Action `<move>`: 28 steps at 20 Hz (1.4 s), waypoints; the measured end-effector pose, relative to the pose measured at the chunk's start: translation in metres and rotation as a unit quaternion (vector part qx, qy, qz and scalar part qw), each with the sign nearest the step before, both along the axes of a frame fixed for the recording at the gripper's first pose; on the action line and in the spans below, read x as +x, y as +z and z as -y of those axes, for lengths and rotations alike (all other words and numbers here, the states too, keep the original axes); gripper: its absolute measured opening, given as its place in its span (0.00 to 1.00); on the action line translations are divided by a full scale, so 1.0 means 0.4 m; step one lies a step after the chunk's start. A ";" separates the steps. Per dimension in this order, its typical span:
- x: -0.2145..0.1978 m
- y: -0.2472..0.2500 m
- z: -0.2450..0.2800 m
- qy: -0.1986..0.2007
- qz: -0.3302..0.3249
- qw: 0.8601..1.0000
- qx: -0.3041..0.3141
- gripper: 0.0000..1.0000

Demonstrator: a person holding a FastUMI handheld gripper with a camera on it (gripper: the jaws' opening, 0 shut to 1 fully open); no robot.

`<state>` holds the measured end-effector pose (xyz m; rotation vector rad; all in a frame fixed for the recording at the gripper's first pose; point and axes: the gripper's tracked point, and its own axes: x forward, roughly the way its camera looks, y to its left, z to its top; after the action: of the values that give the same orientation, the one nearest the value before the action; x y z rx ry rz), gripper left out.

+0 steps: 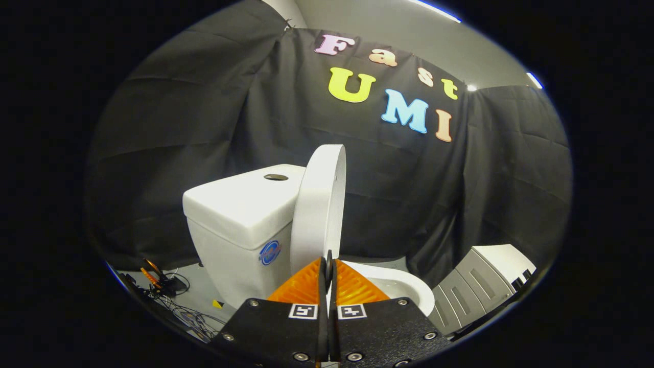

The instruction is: Open the toilet lid.

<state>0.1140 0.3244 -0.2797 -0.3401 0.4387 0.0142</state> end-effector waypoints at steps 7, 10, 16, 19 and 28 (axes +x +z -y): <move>-0.002 0.000 -0.032 0.011 -0.003 1.000 -0.003 0.00; 0.003 0.002 -0.021 0.009 -0.001 1.000 0.013 0.00; 0.001 0.001 -0.038 0.023 -0.030 0.998 0.056 0.08; -0.008 0.005 -0.037 0.027 -0.047 0.995 0.084 0.20; -0.062 0.129 -0.042 0.073 -0.046 0.976 0.200 0.95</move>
<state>0.0890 0.3412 -0.2279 0.0272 0.4902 0.2598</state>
